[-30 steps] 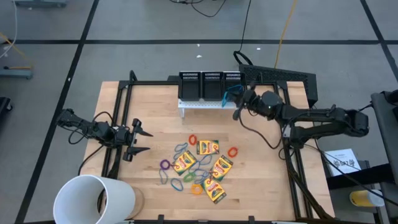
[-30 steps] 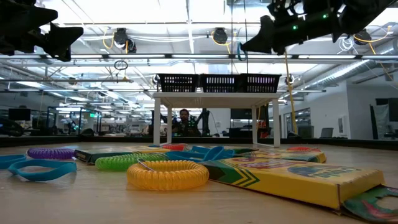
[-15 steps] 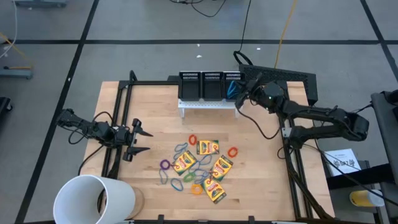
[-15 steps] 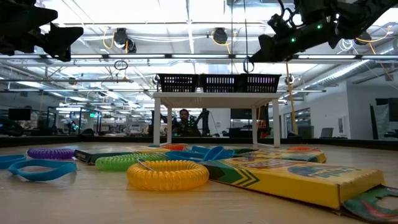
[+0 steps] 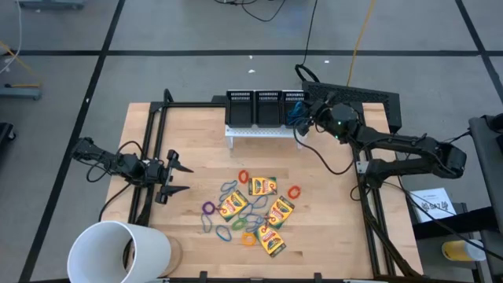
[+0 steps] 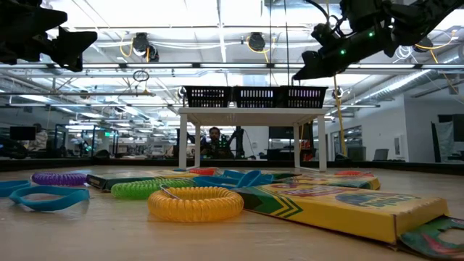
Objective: Pick & Place Office Desk Supplies
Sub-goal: Put the blue rubber band into the right black bin on the shelf
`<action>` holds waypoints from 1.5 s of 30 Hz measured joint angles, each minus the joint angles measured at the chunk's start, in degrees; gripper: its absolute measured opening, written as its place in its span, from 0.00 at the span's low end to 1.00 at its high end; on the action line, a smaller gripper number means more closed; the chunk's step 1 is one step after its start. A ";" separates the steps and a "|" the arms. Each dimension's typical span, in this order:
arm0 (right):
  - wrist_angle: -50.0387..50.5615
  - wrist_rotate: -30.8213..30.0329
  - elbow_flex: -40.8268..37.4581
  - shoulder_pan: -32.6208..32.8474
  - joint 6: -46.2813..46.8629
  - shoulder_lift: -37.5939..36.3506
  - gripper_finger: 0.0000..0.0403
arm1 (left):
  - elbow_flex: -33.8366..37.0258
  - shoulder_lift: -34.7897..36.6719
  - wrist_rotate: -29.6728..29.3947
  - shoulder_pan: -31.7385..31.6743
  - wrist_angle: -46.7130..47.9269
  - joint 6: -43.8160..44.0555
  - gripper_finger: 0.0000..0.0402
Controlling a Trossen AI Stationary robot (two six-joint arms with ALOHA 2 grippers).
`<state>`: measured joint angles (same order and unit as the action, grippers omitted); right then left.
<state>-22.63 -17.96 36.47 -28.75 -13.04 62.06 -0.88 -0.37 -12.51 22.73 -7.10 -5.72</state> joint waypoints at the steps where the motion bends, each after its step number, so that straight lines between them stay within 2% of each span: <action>1: 0.08 0.02 0.00 0.00 0.40 0.00 0.24 | 0.00 0.01 0.00 0.01 0.00 0.00 0.67; 7: 1.15 0.02 0.00 0.00 4.89 -0.02 0.39 | 0.01 -0.01 0.01 0.00 -0.02 0.00 0.67; 12: 3.44 0.02 0.00 -0.02 6.98 -0.02 0.45 | 0.02 0.01 0.00 -0.01 -0.02 -0.02 0.67; 19: 9.29 0.20 3.84 -0.02 7.89 -0.04 0.44 | 0.00 -0.01 0.00 -0.01 0.00 0.00 0.67; 28: 28.16 0.24 12.56 -0.04 10.73 -0.04 0.44 | 0.01 -0.01 0.00 0.00 0.00 0.00 0.67; 33: 32.96 0.57 13.51 -0.04 12.35 -0.04 0.43 | 0.00 -0.01 0.00 -0.01 -0.02 0.00 0.67; 39: 32.85 9.10 13.51 -0.02 14.37 -0.04 0.44 | 0.02 0.01 0.00 0.01 0.00 0.00 0.67; 41: 32.67 7.79 13.51 0.00 14.07 -0.04 0.44 | 0.02 0.01 0.00 -0.01 0.00 0.00 0.67; 44: 32.77 0.76 13.51 -0.04 13.93 -0.04 0.43 | 0.01 0.00 0.00 -0.01 -0.01 0.00 0.67; 45: 32.73 0.12 13.51 -0.07 14.17 -0.04 0.42 | 0.01 -0.01 0.00 -0.01 -0.01 0.00 0.67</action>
<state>10.10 -17.83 49.98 -28.82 1.14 62.02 -0.88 -0.38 -12.51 22.72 -7.11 -5.72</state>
